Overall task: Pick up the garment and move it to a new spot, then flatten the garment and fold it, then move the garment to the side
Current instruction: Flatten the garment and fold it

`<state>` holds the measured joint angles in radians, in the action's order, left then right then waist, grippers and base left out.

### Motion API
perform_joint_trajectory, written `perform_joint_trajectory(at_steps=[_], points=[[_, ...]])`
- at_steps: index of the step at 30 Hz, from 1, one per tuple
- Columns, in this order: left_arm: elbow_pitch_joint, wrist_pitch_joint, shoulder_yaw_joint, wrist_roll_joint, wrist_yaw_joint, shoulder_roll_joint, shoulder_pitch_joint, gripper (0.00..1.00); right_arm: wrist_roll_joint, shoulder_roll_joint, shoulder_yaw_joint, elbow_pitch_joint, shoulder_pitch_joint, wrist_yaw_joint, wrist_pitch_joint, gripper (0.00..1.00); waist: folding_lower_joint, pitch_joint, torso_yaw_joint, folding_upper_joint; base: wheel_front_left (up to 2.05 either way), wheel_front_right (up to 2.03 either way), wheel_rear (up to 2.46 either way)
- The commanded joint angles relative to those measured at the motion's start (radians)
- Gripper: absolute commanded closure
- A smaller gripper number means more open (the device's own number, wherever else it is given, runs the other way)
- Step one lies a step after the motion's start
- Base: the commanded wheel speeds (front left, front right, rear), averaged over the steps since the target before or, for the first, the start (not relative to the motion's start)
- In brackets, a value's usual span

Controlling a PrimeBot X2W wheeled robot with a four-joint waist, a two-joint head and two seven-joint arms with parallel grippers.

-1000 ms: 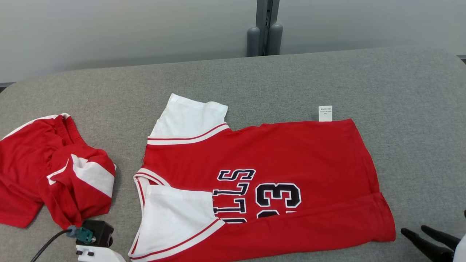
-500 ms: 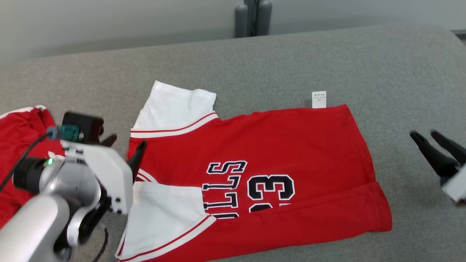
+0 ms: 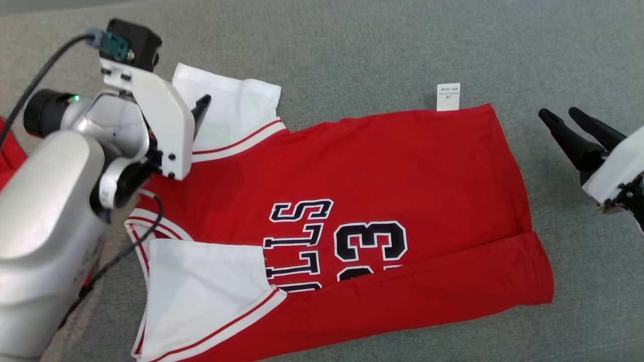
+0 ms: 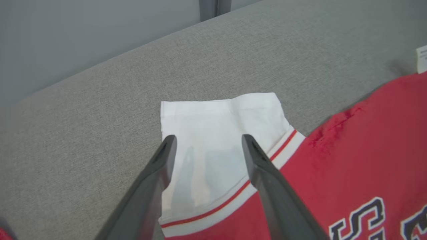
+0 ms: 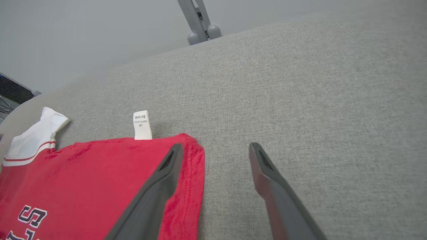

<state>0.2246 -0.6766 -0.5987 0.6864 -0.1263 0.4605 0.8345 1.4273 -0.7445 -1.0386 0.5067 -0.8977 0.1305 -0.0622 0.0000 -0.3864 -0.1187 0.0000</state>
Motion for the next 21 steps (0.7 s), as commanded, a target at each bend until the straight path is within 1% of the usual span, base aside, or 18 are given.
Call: perform_joint_trajectory(at_steps=[1, 7, 14, 21], points=[[0.056, -0.004, -0.005, -0.010, 0.023, -0.008, 0.058, 0.00, -0.008, 0.013, -0.008, 0.014, -0.033, 0.001, 0.020, 0.00, 0.0000, -0.039, -0.013, 0.0000, 0.00, 0.00, 0.00], [0.204, -0.023, -0.025, -0.038, 0.048, -0.032, 0.183, 0.00, -0.019, 0.062, -0.042, 0.029, -0.100, 0.001, 0.052, 0.00, 0.0000, -0.090, -0.032, 0.0000, 0.00, 0.00, 0.00], [0.364, -0.038, -0.023, -0.045, 0.050, -0.053, 0.284, 0.00, -0.018, 0.134, -0.087, 0.070, -0.156, 0.001, 0.081, 0.00, 0.0000, -0.125, -0.059, 0.0000, 0.00, 0.00, 0.00], [0.466, -0.029, -0.022, -0.043, 0.055, -0.060, 0.325, 0.00, -0.021, 0.167, -0.124, 0.079, -0.179, 0.001, 0.070, 0.00, 0.0000, -0.135, -0.079, 0.0000, 0.00, 0.00, 0.00]])
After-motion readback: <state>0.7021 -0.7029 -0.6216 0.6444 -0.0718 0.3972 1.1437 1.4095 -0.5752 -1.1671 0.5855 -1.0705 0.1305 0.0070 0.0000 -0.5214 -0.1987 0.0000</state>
